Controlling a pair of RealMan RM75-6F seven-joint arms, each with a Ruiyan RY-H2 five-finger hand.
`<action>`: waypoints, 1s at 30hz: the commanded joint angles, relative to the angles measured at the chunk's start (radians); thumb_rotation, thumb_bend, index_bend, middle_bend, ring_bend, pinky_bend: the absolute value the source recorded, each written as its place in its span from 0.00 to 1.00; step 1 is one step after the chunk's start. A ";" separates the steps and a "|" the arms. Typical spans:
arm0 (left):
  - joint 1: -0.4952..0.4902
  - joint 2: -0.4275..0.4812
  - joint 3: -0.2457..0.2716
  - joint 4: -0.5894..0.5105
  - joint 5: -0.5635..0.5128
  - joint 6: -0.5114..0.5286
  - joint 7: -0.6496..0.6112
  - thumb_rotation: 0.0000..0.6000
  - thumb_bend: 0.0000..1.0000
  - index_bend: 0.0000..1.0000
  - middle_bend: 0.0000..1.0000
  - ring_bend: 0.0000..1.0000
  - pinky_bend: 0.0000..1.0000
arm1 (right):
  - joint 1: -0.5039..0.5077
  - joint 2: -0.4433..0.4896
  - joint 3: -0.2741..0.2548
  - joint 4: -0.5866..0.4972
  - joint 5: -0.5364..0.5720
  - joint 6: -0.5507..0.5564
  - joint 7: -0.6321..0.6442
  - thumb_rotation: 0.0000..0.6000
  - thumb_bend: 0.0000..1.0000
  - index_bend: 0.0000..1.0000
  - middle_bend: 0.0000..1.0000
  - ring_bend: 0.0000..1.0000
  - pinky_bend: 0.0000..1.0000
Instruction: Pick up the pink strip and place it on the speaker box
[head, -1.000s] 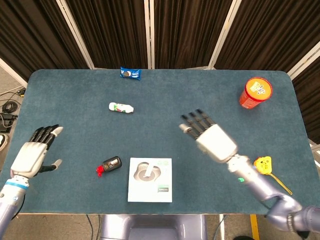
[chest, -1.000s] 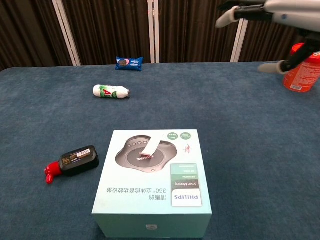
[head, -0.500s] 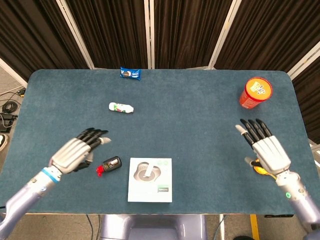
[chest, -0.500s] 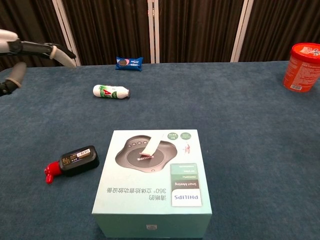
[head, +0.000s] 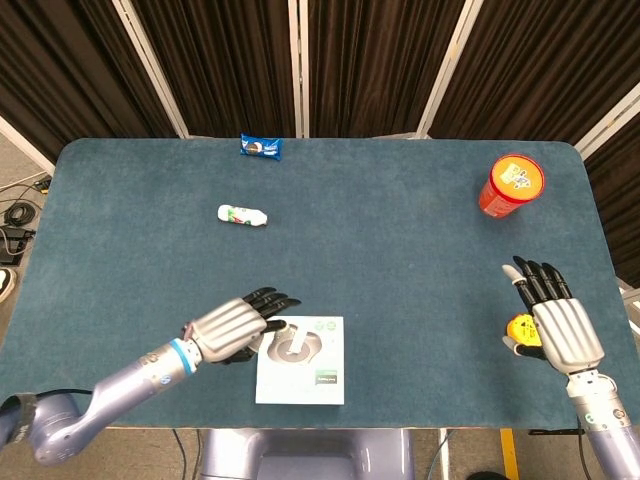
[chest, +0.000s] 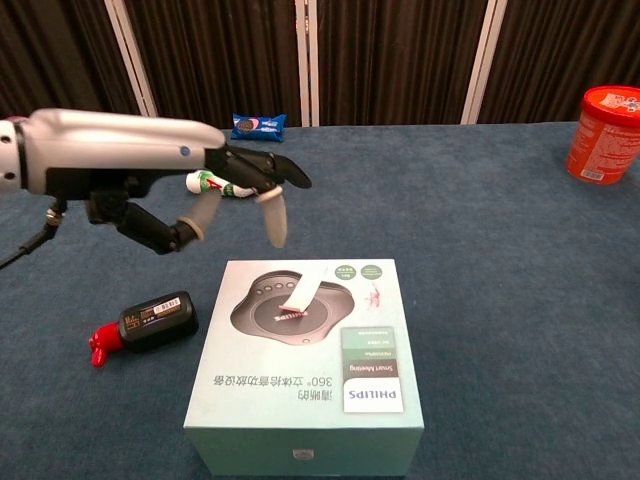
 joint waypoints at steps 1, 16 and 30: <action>-0.043 -0.074 0.013 0.027 -0.097 -0.011 0.099 0.97 1.00 0.32 0.00 0.00 0.00 | -0.008 0.000 0.015 0.009 0.002 -0.004 0.012 1.00 0.01 0.06 0.00 0.00 0.00; -0.069 -0.136 0.070 0.044 -0.205 0.056 0.209 0.97 1.00 0.32 0.00 0.00 0.00 | -0.027 -0.007 0.057 0.022 -0.008 -0.017 0.032 1.00 0.01 0.08 0.00 0.00 0.00; -0.082 -0.164 0.107 0.057 -0.203 0.083 0.231 0.97 1.00 0.33 0.00 0.00 0.00 | -0.052 0.001 0.082 0.016 -0.017 -0.016 0.030 1.00 0.01 0.09 0.00 0.00 0.00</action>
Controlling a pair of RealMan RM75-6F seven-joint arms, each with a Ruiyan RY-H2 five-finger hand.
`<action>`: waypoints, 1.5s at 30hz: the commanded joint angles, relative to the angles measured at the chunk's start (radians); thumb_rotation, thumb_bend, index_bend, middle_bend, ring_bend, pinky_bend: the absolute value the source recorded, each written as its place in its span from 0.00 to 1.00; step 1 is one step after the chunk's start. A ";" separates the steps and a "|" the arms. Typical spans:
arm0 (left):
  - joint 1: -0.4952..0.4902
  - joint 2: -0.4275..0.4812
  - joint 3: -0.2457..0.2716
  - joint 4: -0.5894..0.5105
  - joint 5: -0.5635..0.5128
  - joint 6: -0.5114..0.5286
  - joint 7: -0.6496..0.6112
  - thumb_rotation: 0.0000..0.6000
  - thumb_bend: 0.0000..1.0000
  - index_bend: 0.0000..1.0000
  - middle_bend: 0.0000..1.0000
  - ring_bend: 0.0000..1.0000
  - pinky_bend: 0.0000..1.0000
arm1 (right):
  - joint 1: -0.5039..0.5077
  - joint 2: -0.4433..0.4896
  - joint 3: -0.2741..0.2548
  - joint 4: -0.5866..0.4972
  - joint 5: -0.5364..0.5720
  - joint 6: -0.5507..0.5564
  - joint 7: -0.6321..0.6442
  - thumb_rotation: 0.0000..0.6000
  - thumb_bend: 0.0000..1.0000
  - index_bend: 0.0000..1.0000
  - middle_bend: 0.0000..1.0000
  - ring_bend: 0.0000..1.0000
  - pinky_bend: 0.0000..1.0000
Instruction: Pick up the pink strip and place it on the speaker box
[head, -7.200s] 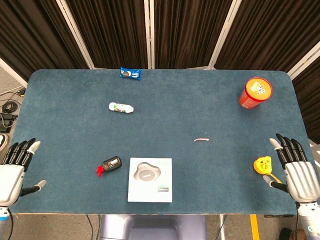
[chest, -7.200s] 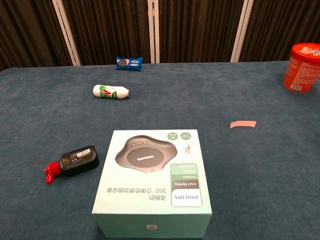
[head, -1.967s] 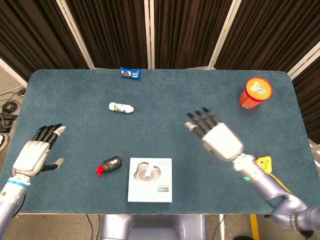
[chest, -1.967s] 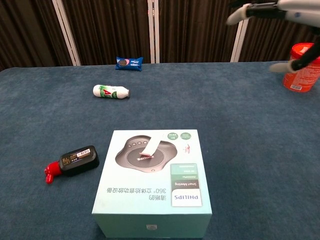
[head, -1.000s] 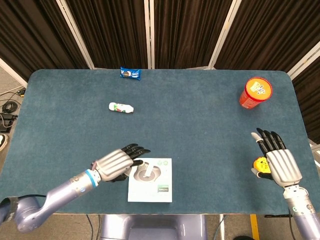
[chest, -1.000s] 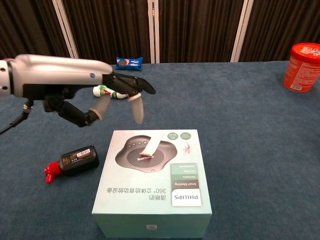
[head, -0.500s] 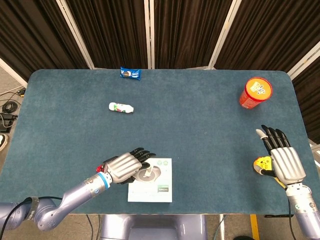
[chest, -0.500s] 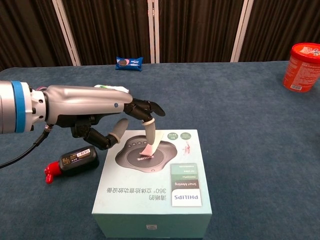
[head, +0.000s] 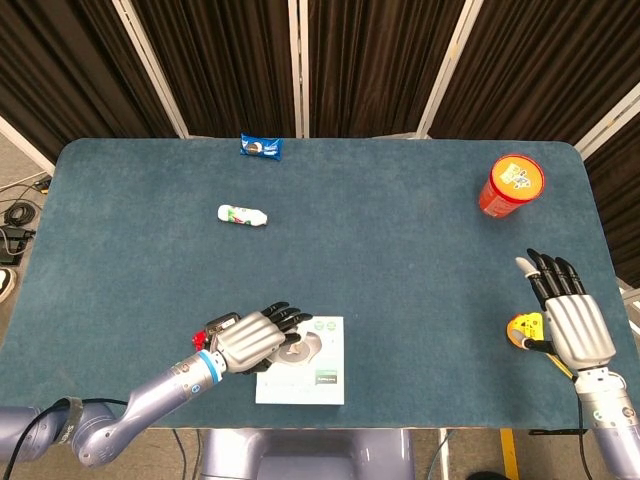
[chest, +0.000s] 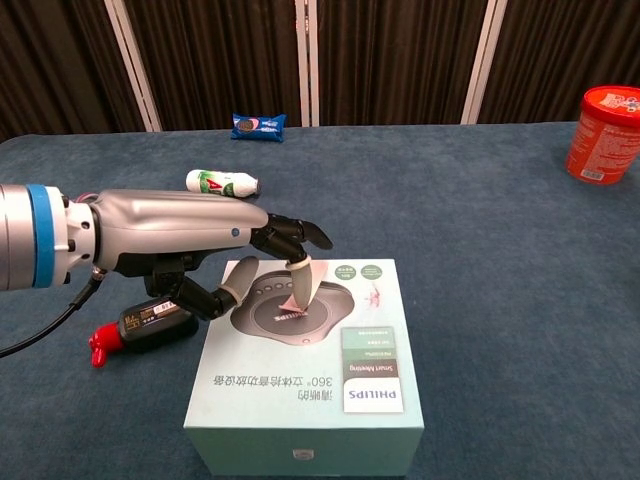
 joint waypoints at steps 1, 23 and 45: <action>-0.002 -0.003 0.005 0.003 -0.002 0.003 0.004 0.97 1.00 0.33 0.00 0.00 0.00 | -0.003 0.001 0.004 0.000 0.000 0.000 0.002 1.00 0.01 0.09 0.00 0.00 0.00; 0.009 -0.010 0.038 -0.013 0.016 0.060 0.030 0.98 1.00 0.33 0.00 0.00 0.00 | -0.024 0.009 0.031 -0.005 -0.008 -0.006 0.014 1.00 0.01 0.09 0.00 0.00 0.00; 0.015 0.016 0.055 -0.034 0.030 0.069 0.019 0.98 1.00 0.34 0.00 0.00 0.00 | -0.037 0.018 0.050 -0.008 -0.015 -0.007 0.028 1.00 0.01 0.09 0.00 0.00 0.00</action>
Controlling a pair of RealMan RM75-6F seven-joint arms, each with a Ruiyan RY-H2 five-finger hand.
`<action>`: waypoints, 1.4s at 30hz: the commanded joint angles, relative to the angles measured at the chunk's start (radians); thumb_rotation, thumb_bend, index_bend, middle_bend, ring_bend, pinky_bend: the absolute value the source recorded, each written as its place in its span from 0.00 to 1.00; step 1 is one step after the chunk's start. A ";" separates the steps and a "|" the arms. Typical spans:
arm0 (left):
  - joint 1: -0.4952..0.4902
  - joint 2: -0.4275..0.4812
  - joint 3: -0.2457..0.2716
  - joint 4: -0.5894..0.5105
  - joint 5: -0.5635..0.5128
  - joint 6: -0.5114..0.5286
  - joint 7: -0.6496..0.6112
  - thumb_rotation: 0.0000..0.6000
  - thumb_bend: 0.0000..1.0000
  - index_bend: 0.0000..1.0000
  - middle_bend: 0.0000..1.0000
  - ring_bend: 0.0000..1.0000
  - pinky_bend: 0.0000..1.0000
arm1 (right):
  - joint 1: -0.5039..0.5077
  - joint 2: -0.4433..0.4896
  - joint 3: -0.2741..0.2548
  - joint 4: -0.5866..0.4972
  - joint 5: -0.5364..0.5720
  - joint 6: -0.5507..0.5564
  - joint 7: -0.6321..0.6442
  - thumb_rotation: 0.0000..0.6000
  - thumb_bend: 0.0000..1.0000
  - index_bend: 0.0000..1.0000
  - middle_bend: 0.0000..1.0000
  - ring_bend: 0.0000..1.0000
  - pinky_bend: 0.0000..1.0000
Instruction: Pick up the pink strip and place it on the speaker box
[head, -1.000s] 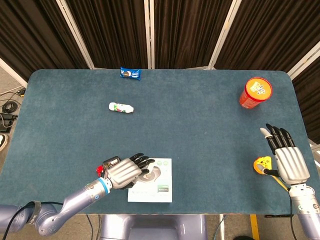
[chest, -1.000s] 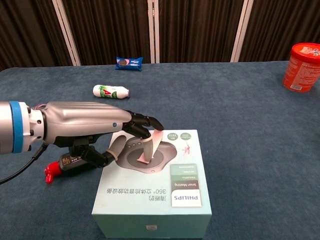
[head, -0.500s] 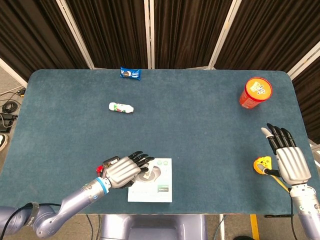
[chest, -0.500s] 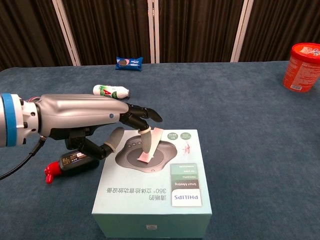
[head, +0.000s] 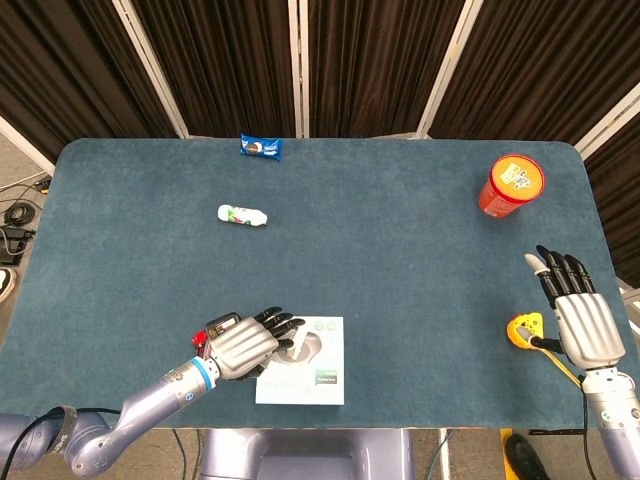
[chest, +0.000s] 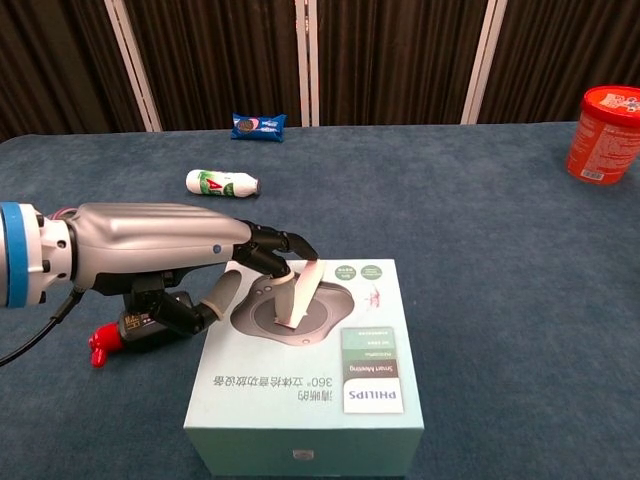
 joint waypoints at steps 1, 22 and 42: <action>0.003 0.009 -0.001 -0.010 0.011 0.006 -0.005 0.98 1.00 0.34 0.00 0.00 0.00 | -0.001 0.001 0.001 -0.001 0.000 0.000 0.001 1.00 0.01 0.09 0.00 0.00 0.00; 0.015 0.018 0.008 -0.018 0.019 0.025 -0.002 0.99 1.00 0.34 0.00 0.00 0.00 | -0.011 0.007 0.011 -0.009 -0.007 0.004 0.007 1.00 0.01 0.09 0.00 0.00 0.00; 0.016 0.007 0.004 -0.026 0.010 0.036 0.021 1.00 1.00 0.34 0.00 0.00 0.00 | -0.017 0.013 0.018 -0.012 -0.009 0.006 0.016 1.00 0.01 0.09 0.00 0.00 0.00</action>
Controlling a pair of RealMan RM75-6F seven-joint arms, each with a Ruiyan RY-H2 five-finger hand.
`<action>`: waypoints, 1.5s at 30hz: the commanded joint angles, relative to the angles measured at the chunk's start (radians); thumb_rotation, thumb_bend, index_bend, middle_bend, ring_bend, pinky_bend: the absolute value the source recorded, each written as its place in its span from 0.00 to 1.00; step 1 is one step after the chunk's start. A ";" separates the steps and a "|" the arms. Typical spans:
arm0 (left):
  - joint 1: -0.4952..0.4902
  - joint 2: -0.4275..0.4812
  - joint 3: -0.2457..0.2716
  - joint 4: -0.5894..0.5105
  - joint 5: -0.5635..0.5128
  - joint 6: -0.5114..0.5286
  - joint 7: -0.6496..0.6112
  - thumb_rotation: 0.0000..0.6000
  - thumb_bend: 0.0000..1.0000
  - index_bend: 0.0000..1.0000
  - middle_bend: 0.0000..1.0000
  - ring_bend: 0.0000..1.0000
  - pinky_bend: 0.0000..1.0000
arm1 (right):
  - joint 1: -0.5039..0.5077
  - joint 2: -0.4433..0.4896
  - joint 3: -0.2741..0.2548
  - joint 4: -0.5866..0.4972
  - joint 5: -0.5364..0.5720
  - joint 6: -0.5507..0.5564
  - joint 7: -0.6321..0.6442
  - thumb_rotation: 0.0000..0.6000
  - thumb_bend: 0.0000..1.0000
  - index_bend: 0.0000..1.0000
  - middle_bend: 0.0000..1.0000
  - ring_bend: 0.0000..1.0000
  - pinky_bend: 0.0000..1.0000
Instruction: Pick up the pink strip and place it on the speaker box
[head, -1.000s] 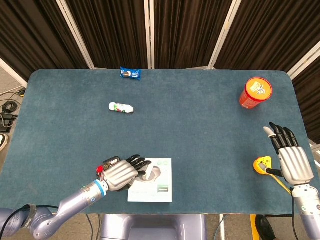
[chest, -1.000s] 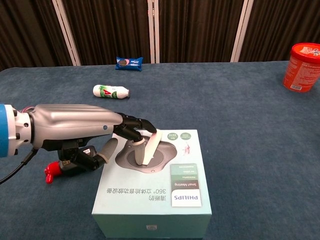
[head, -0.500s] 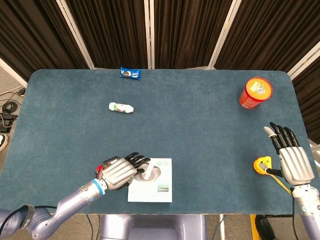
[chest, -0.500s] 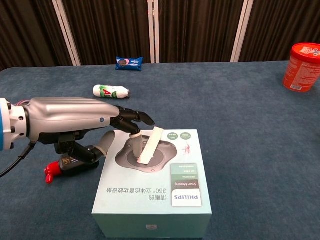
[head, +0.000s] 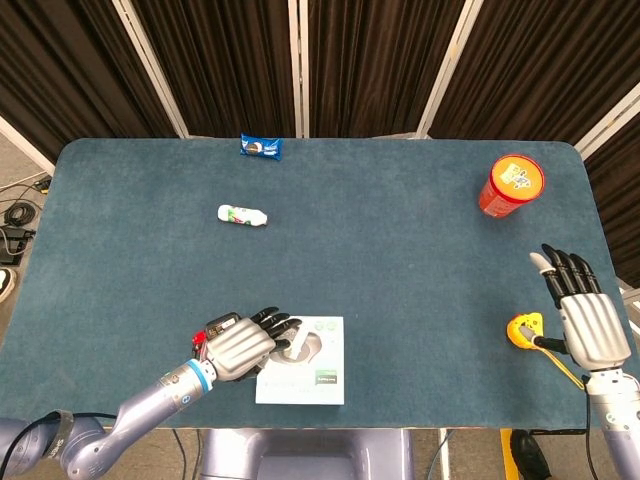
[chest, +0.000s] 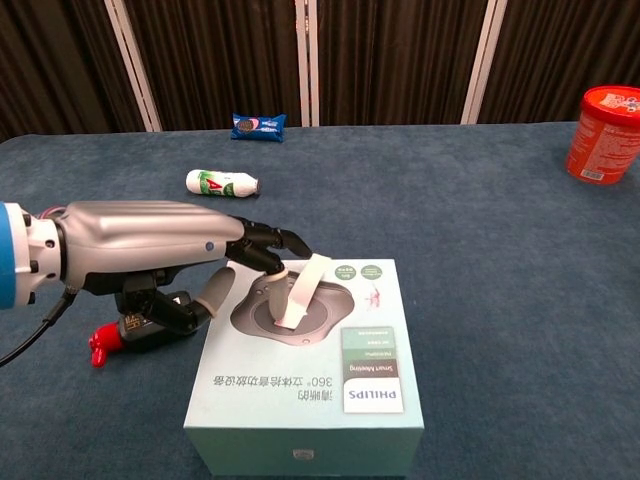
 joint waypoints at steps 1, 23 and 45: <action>0.000 0.003 -0.004 -0.004 0.003 0.003 -0.001 1.00 1.00 0.34 0.00 0.00 0.00 | 0.000 0.000 0.000 0.000 0.000 0.000 0.001 1.00 0.01 0.09 0.00 0.00 0.00; -0.003 -0.026 -0.003 0.009 -0.006 -0.006 -0.005 1.00 1.00 0.34 0.00 0.00 0.00 | -0.005 0.004 0.006 0.001 0.001 -0.001 0.014 1.00 0.01 0.10 0.00 0.00 0.00; 0.072 0.119 -0.066 -0.063 0.083 0.164 -0.093 1.00 1.00 0.21 0.00 0.00 0.00 | -0.011 0.008 0.004 -0.005 -0.011 0.008 0.014 1.00 0.01 0.10 0.00 0.00 0.00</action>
